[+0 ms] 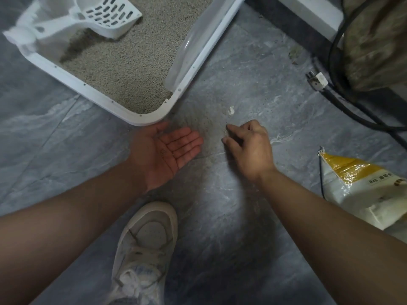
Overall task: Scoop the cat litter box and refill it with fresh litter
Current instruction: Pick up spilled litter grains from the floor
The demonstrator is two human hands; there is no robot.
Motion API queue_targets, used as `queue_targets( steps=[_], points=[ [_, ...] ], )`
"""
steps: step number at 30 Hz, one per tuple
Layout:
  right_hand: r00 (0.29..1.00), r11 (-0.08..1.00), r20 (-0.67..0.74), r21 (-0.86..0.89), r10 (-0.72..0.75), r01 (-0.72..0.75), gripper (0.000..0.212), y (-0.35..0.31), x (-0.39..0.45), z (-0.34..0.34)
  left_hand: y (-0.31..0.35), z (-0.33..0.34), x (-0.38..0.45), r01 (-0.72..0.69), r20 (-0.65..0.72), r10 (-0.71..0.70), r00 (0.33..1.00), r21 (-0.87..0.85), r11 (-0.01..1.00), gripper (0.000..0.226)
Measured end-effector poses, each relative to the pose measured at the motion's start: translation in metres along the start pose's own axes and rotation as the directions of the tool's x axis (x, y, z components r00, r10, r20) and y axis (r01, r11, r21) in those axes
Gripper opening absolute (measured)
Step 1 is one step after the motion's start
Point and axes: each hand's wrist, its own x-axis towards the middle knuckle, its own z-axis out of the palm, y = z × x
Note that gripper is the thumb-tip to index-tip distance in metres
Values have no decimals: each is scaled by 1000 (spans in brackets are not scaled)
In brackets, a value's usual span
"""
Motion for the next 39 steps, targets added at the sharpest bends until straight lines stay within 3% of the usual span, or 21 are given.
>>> queue_targets(
  steps=[6,12,15,20,22,25,30,34,36,39],
  points=[
    [991,999,-130,-3,-37,37,18,-3,1,9,2,-2,1,-3,6,3,1000,-7,1000,46],
    [964,962,-173,-222,-202,162,18,-4,7,14,4,-5,2,2,24,-2,1000,-22,1000,46],
    [962,944,-176,-295,-207,149,17,-3,8,18,4,-5,3,7,34,-6,999,-16,1000,46],
    [967,990,-227,-103,-118,97,22,-34,-20,14,1,-5,5,24,35,-23,999,-25,999,48],
    [972,986,-166,-39,-169,164,15,-64,-40,14,-2,-4,6,40,34,-40,999,-17,999,49],
    [970,971,-74,54,-231,235,23,-99,-65,19,-6,0,3,89,45,-91,995,64,994,49],
    [954,962,-128,-14,-272,273,22,-110,-75,23,-8,2,-2,154,104,-164,981,98,983,54],
    [916,932,-206,41,-345,360,20,-108,-73,10,-8,0,-5,158,132,-169,977,93,983,51],
    [921,948,-257,46,-294,316,16,-93,-66,2,-9,1,-3,127,125,-136,983,75,989,51],
    [943,988,-332,146,-1,53,14,-50,-47,-2,-8,-1,1,78,98,-78,992,3,997,53]
  ],
)
